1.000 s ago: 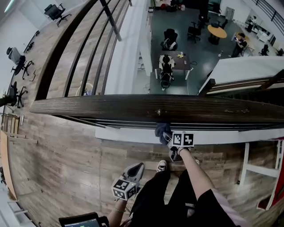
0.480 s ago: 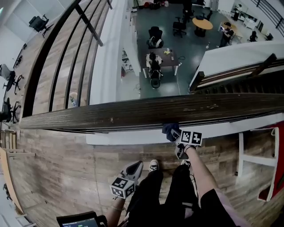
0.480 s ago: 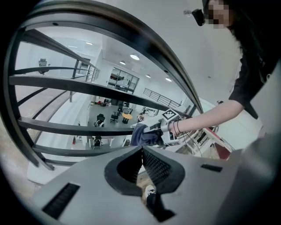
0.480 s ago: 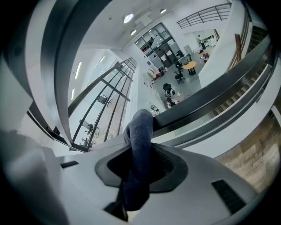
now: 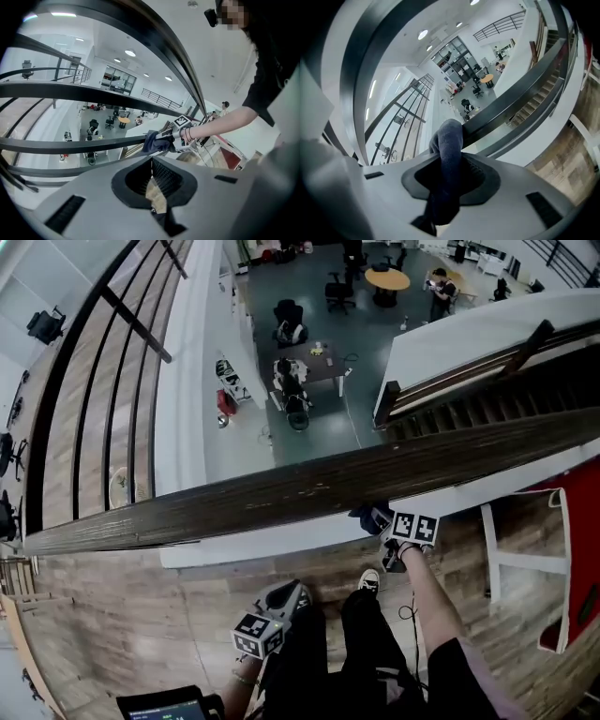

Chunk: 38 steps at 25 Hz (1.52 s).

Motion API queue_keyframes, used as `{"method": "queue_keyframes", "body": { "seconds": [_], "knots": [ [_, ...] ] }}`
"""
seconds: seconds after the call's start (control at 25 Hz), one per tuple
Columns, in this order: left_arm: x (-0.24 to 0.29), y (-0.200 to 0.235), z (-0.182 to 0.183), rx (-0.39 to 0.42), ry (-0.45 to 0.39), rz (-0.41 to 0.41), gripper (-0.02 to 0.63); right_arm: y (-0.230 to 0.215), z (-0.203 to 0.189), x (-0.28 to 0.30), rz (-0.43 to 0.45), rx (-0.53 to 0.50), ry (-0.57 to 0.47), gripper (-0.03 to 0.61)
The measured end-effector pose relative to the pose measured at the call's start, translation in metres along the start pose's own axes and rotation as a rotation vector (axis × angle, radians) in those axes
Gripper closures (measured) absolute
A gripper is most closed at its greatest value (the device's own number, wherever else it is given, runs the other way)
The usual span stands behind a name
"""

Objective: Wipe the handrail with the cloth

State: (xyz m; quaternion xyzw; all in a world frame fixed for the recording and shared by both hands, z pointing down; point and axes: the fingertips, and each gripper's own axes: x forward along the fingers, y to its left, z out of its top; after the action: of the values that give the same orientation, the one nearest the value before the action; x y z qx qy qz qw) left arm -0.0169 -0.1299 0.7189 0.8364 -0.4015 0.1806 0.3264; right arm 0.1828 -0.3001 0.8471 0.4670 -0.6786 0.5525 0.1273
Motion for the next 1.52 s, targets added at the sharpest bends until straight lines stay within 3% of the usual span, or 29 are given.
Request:
{"method": "queue_keyframes", "body": {
  "seconds": [0.52,1.0,1.24,1.52],
  "knots": [
    [0.162,-0.132,0.045,0.071,0.05,-0.144,0.611,-0.203,0.123,-0.112,-0.095,0.1,-0.15,0.48],
    [0.204,-0.17,0.043,0.115,0.116,-0.158,0.611,-0.335,0.205,-0.204,-0.241,0.152,-0.274,0.48],
    [0.202,-0.164,0.044,0.094,0.1,-0.13,0.611,-0.361,0.217,-0.217,-0.286,0.168,-0.294,0.48],
    [0.186,-0.165,0.057,0.084,0.062,-0.111,0.611,-0.324,0.204,-0.223,-0.229,0.176,-0.324,0.48]
  ]
}}
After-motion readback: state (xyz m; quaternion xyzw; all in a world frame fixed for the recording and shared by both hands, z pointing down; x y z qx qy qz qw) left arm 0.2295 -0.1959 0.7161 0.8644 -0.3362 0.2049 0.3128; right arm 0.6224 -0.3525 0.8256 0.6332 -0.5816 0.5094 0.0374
